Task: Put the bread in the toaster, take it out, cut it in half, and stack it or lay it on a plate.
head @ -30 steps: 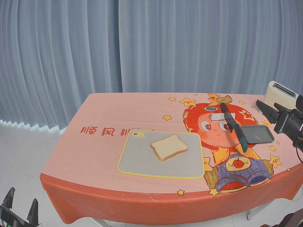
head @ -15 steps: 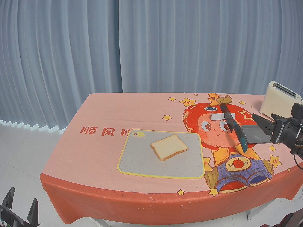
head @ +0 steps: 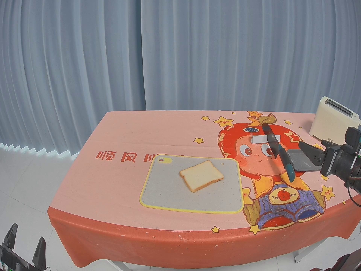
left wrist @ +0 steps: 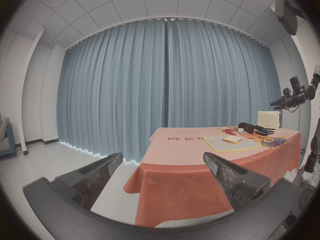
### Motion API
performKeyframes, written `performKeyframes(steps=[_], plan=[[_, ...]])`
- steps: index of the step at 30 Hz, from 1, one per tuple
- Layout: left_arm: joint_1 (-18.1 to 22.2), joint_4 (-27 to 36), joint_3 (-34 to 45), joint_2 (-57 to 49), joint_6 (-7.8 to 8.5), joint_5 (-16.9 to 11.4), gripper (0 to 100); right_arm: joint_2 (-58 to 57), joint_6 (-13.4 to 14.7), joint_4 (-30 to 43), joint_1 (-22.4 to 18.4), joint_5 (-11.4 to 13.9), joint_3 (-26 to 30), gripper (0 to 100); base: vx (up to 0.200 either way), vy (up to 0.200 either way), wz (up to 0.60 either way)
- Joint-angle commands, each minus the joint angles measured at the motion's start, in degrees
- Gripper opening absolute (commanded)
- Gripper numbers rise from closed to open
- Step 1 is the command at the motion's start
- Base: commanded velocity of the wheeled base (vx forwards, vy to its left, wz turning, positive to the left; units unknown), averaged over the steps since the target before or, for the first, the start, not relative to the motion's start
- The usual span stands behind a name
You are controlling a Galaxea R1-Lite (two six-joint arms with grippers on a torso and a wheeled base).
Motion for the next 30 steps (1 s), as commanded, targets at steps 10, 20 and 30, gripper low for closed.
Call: performKeyframes(steps=[10, 20, 30], plan=[[0.0, -0.1, 1.0, 0.1, 0.00, 0.0, 100, 1.0, 0.1, 1.8, -0.1, -0.6, -0.3, 100, 0.000, 0.000, 0.00], [0.0, -0.1, 1.0, 0.1, 0.00, 0.0, 100, 1.5, 0.2, 1.8, -0.1, -0.6, 0.0, 100, 0.000, 0.000, 0.00], [0.0, 0.0, 1.0, 0.1, 0.00, 0.0, 100, 1.6, 0.2, 1.8, 0.0, -0.6, 0.0, 100, 0.000, 0.000, 0.00]])
